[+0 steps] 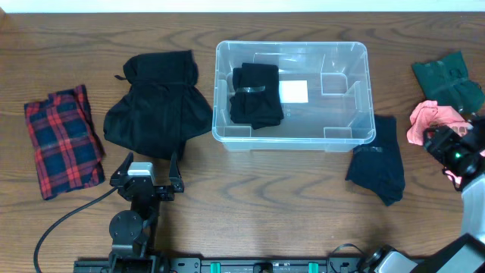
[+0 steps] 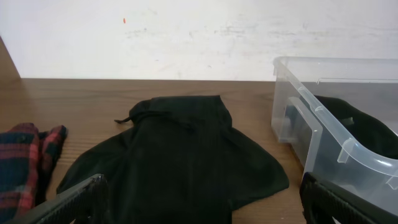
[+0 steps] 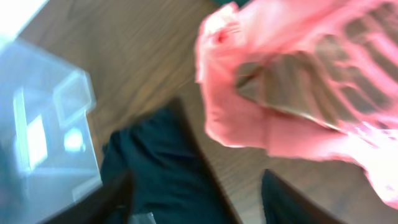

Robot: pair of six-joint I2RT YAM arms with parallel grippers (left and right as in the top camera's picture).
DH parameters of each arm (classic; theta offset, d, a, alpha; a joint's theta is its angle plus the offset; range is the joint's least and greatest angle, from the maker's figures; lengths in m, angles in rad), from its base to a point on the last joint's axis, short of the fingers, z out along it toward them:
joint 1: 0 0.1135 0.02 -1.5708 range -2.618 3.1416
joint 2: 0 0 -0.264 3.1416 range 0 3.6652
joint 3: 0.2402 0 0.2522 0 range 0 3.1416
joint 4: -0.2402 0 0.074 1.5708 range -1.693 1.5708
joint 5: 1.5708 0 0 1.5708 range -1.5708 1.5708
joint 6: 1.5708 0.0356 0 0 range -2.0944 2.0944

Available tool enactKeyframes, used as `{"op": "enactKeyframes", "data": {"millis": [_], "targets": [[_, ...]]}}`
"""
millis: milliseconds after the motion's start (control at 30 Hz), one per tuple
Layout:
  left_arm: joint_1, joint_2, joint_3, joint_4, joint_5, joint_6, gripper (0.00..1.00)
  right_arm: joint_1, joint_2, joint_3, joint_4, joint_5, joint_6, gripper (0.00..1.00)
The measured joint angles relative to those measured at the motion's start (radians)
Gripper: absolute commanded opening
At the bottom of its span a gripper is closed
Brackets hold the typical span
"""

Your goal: Pack container

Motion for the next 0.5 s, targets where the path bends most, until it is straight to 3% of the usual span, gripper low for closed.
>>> {"op": "enactKeyframes", "data": {"millis": [233, 500], "targets": [[0.000, 0.000, 0.000, 0.000, 0.000, 0.000, 0.98, 0.080, 0.107, 0.000, 0.016, -0.031, -0.136, 0.77], [0.000, 0.000, 0.000, 0.000, 0.000, 0.000, 0.98, 0.116, 0.242, 0.000, 0.047, -0.035, -0.235, 0.78]]}}
